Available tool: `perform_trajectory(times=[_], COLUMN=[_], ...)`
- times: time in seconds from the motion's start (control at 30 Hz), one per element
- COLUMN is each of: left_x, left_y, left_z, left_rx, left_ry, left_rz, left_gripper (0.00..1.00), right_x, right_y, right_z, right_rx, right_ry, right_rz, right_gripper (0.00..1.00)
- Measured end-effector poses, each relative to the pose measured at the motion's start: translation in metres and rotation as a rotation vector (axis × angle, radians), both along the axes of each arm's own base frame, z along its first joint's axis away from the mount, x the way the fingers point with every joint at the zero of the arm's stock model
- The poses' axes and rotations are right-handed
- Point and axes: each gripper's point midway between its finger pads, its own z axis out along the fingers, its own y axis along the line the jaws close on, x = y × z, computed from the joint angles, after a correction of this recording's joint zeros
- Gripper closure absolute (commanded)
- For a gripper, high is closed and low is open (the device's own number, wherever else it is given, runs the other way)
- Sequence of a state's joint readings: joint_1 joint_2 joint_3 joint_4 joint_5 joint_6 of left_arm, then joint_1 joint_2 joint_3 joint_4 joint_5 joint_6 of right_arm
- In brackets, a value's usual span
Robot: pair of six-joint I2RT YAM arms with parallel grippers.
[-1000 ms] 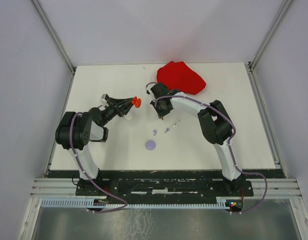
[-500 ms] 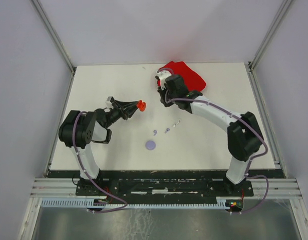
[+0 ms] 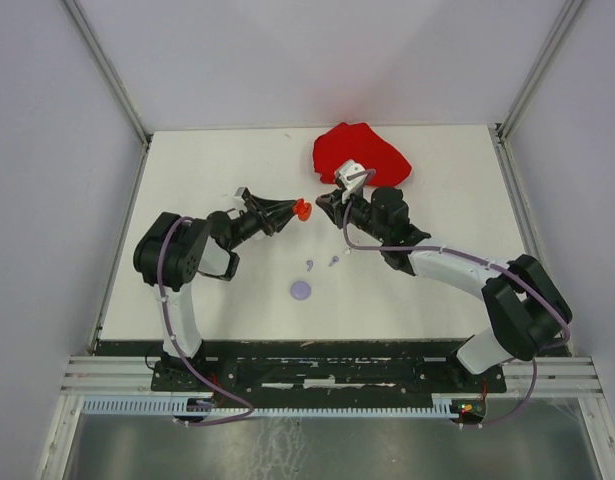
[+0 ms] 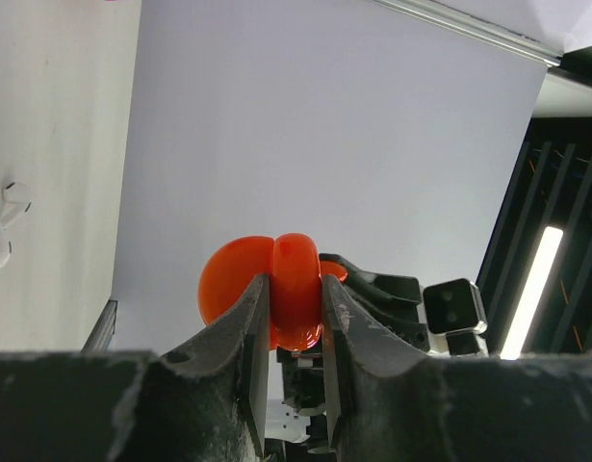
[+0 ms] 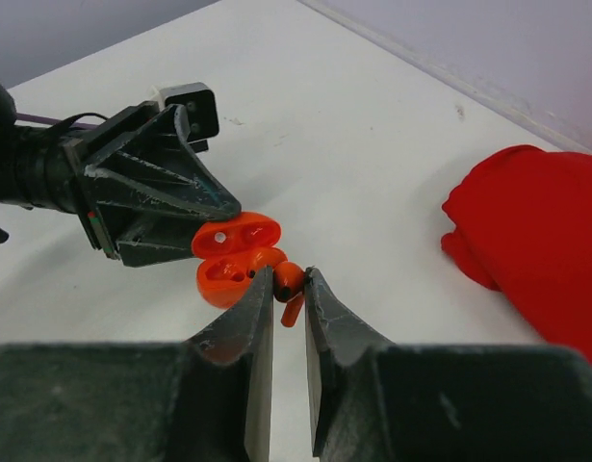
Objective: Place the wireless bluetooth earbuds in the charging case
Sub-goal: Place the earbud in the charging case.
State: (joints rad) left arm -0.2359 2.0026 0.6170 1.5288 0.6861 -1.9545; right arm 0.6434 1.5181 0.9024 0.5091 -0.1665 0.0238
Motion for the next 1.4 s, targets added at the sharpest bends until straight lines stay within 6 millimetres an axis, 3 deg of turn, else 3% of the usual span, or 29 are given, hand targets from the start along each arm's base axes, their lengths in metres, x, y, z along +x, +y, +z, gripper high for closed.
perform_trajectory(times=[0.1, 0.3, 0.5, 0.8, 1.4], left_x=[0.001, -0.004, -0.007, -0.004, -0.002], left_y=[-0.006, -0.02, -0.027, -0.029, -0.03], left_z=[0.006, 0.01, 0.012, 0.018, 0.021], left_rx=[-0.009, -0.023, -0.034, -0.049, -0.056], left_ry=[-0.012, -0.014, -0.002, -0.01, -0.011], left_rz=[-0.01, -0.033, -0.047, -0.041, -0.04], left_gripper=[0.97, 0.97, 0.97, 0.97, 0.97], right_x=[-0.008, -0.014, -0.02, -0.02, -0.019], right_y=[0.002, 0.008, 0.011, 0.013, 0.012], right_z=[-0.005, 0.025, 0.03, 0.011, -0.002], right_rx=[0.019, 0.1, 0.132, 0.112, 0.101], right_ry=[-0.048, -0.196, -0.27, -0.286, -0.28], right_rz=[0.039, 0.093, 0.132, 0.146, 0.141], right_gripper=[1.0, 1.0, 1.0, 1.0, 1.0])
